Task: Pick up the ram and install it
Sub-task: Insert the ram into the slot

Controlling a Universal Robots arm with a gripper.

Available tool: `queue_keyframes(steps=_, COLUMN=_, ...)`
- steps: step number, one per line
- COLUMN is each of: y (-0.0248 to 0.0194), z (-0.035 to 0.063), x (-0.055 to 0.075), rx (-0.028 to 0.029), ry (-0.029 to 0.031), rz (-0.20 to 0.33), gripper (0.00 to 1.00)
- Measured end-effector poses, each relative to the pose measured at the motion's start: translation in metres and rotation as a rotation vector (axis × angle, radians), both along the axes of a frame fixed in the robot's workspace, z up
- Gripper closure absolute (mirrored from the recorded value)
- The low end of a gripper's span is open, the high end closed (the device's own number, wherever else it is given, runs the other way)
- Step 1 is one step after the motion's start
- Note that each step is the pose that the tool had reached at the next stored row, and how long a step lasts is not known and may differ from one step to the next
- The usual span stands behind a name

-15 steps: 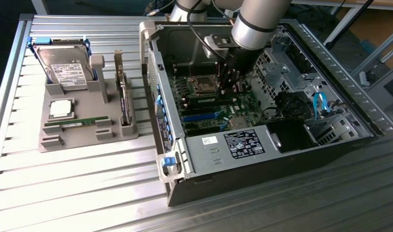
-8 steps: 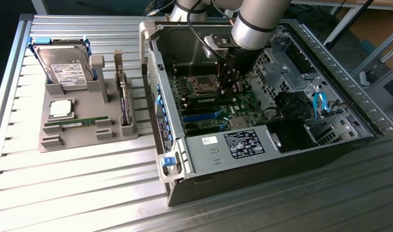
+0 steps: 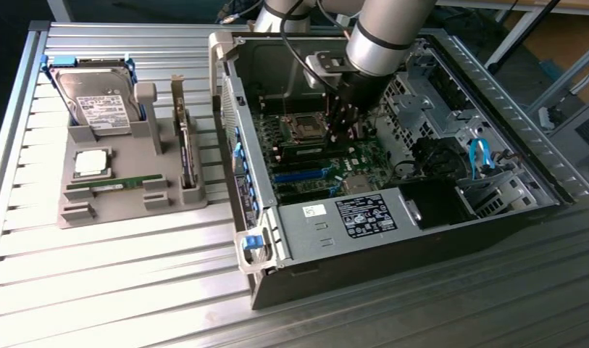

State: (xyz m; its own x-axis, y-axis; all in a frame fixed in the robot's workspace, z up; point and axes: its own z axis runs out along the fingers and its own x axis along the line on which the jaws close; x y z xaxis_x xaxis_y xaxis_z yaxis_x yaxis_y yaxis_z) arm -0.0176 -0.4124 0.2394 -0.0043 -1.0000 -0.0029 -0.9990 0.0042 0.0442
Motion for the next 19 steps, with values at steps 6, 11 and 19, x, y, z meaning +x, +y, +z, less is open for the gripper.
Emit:
queue_keyframes(steps=6, y=0.0, z=-0.0019, x=0.0, rx=0.0001, ry=0.0, rz=0.0, gripper=0.88)
queue_keyframes(steps=11, y=0.0, z=-0.0042, x=0.0, rx=0.0001, ry=0.0, rz=0.0, gripper=0.88)
queue_keyframes(steps=19, y=0.0, z=-0.0071, x=0.0, rx=0.0001, ry=0.0, rz=0.0, gripper=0.88)
